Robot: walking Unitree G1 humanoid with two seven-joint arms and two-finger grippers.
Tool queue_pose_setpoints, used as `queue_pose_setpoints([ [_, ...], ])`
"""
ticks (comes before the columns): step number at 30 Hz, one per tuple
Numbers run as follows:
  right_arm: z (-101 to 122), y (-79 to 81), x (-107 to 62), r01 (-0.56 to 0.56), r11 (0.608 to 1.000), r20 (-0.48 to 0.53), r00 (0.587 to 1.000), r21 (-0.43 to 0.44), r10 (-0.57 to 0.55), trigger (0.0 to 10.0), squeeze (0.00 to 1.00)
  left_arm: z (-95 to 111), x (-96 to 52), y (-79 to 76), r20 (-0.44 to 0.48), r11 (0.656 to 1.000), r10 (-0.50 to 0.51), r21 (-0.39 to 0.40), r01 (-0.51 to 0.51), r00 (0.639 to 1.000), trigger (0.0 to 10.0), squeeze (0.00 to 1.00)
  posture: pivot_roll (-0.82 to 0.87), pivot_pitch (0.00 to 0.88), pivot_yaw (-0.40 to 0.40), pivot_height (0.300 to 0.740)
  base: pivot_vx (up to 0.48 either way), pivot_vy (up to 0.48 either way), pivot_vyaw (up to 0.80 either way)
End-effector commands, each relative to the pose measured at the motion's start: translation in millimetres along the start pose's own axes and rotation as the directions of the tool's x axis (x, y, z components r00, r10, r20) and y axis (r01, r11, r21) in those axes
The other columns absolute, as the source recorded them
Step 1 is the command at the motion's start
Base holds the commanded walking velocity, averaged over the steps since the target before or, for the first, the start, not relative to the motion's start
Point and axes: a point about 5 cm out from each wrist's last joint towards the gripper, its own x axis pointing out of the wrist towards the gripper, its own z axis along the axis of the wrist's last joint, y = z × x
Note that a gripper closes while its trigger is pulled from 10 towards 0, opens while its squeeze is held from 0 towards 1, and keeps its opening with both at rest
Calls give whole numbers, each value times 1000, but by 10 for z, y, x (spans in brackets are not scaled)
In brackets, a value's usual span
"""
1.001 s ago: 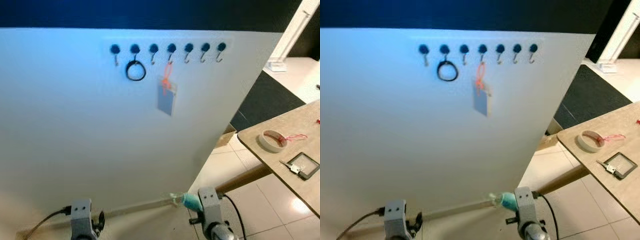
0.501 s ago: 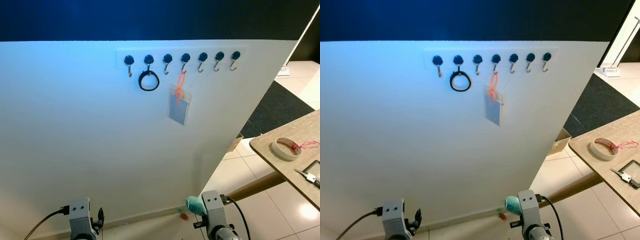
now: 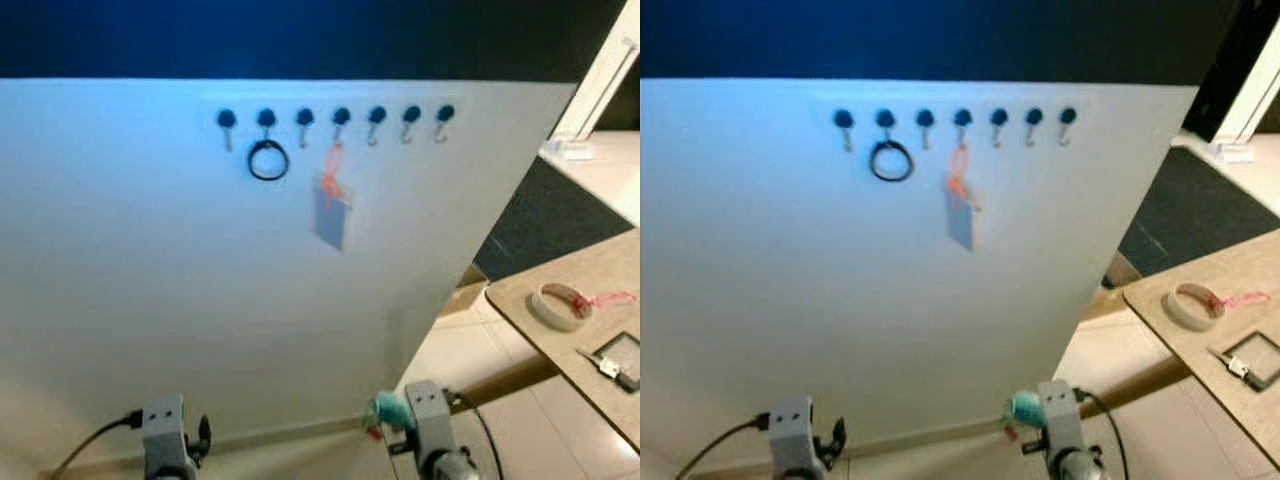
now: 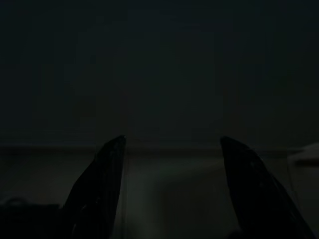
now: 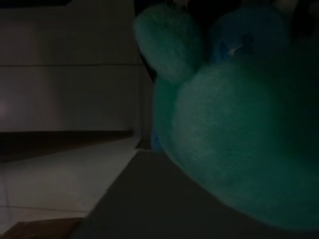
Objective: Hang keys on a hook
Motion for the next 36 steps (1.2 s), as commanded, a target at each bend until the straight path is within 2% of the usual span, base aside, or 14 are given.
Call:
queue_pose_setpoints([
  [1,-43,28,-13,-6,1000,-7,1000,7,6,10000,0,-76,-33,10,-34,1000,19,-9,-19,999,10000,0,49,73,-65,740,0,0,0],
  [10,32,56,6,-29,999,25,999,-26,29,10000,0,-57,-31,27,-21,1000,16,27,-15,1000,10000,0,49,72,-59,740,0,0,0],
  [15,336,91,25,-70,990,208,973,-122,94,10000,0,63,-24,-56,70,994,-80,78,75,994,10000,0,48,71,-56,740,0,0,0],
  [16,610,71,16,-99,993,359,926,-65,116,10000,0,149,-25,-71,128,990,-129,73,120,983,10000,0,49,70,-57,740,0,0,0],
  [17,610,71,16,-99,993,359,926,-65,116,10000,0,149,-25,-71,128,990,-129,73,120,983,10000,0,49,70,-57,740,0,0,0],
  [22,1374,50,-166,-344,929,687,708,137,161,10000,0,467,-3,-83,274,967,-250,29,252,929,10000,0,51,70,-60,740,0,0,0],
  [23,1374,50,-166,-344,929,687,708,137,161,10000,0,467,-3,-83,274,967,-250,29,252,929,10000,0,51,70,-60,740,0,0,0],
  [24,1601,78,-305,-519,833,762,614,191,208,10000,0,602,-8,-122,319,948,-314,47,316,894,10000,0,40,68,-49,740,0,0,0],
  [25,1660,86,-370,-605,769,784,573,206,241,10000,0,658,-15,-152,336,935,-349,62,349,875,10000,0,40,68,-49,740,0,0,0],
  [26,1660,86,-370,-605,769,784,573,206,241,10000,0,658,-15,-152,336,935,-349,62,349,875,10000,0,40,68,-49,740,0,0,0],
  [28,1687,58,-492,-750,624,815,494,221,304,10000,0,775,-37,-243,358,897,-440,128,424,824,10000,0,39,66,-46,740,0,0,0],
  [31,1638,40,-525,-800,557,817,465,223,341,10000,0,819,-47,-297,361,874,-485,161,459,796,10000,0,38,65,-42,740,0,0,0],
  [34,1484,63,-647,-898,378,808,389,226,443,10000,0,925,-84,-433,369,819,-573,214,533,732,10000,0,39,71,-44,740,0,0,0],
  [36,1474,81,-708,-917,328,810,364,225,460,10000,0,960,-101,-475,373,805,-592,226,549,714,10000,0,40,72,-46,740,0,0,0],
])
